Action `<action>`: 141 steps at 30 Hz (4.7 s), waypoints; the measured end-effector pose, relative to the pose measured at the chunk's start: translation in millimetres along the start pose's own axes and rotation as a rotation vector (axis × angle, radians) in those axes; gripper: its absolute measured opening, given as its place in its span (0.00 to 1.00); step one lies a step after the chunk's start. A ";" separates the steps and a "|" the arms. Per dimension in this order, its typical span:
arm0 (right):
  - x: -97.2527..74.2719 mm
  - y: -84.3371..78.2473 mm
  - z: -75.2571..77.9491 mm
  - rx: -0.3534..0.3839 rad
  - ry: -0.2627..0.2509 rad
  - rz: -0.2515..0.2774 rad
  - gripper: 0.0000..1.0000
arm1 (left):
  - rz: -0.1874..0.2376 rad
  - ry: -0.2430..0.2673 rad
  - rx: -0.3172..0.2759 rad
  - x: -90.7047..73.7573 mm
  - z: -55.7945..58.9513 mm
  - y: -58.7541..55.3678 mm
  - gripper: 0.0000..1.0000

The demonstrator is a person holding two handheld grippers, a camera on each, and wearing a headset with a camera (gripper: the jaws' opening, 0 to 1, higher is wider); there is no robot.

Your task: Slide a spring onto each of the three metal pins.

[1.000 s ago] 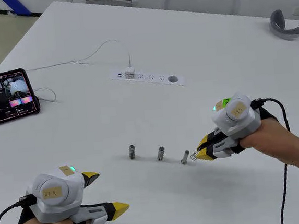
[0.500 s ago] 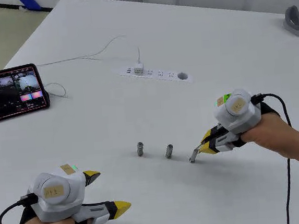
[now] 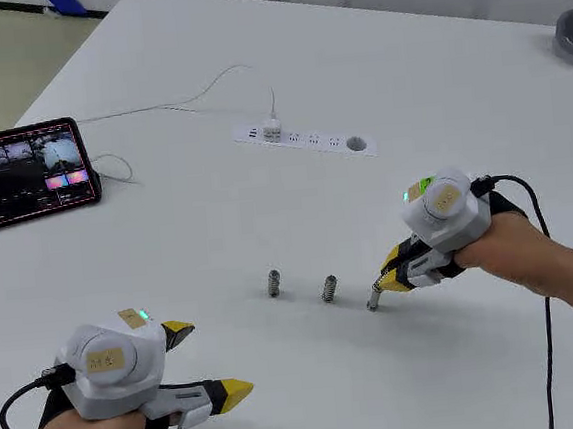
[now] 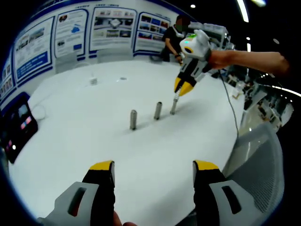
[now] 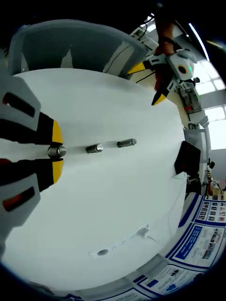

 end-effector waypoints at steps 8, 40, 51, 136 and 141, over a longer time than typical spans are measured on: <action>0.9 1.1 -2.1 -0.013 -0.005 -0.021 0.12 | 0.002 -0.003 0.000 0.0 0.2 0.4 0.68; 33.1 -10.5 -0.7 -0.062 0.002 -0.089 0.13 | -0.003 0.003 -0.009 -2.1 -1.9 -2.0 0.68; 41.4 -13.4 1.2 -0.064 0.010 -0.103 0.13 | -0.006 0.006 -0.008 -3.1 -3.0 -1.0 0.68; -19.8 -86.6 -87.4 0.620 -0.103 0.495 0.83 | 0.076 -0.011 0.013 -7.6 -29.1 32.2 0.87; -20.8 -90.4 -91.9 0.643 -0.110 0.508 0.84 | 0.073 -0.026 0.030 -9.5 -28.3 33.1 0.82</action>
Point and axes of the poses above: the centre of the closed fingertips' face, and the gripper's own axes: x roughly forward along the fingers, z roughly to its right, y roughly out of its top, the point moved 9 cm from there along -x, roughly backward along the fingers, and after that the axes turned 12 degrees about x, right-handed, at the moved point
